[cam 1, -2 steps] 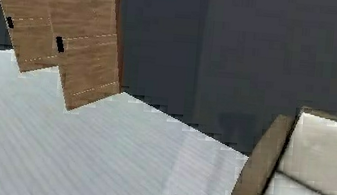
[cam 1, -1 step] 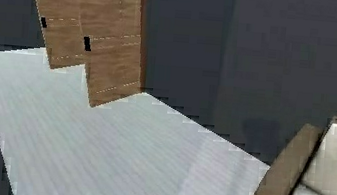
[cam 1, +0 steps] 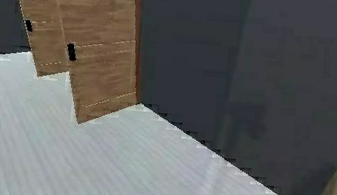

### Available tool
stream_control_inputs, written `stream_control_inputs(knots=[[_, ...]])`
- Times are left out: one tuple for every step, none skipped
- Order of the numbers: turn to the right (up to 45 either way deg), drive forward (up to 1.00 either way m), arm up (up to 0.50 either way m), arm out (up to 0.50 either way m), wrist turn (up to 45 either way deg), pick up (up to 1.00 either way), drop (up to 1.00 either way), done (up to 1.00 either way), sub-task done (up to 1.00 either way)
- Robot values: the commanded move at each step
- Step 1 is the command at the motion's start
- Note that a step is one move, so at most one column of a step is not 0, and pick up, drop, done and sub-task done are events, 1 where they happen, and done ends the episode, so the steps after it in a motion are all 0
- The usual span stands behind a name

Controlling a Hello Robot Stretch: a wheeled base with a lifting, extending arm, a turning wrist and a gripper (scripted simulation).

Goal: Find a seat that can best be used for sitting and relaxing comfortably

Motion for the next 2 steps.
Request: stream_control_inputs(knots=[[-42.0,0.0,0.0,0.0,0.0,0.0,0.0,0.0,0.0],[0.0,1.0,0.0,0.0,0.0,0.0,0.0,0.0,0.0]])
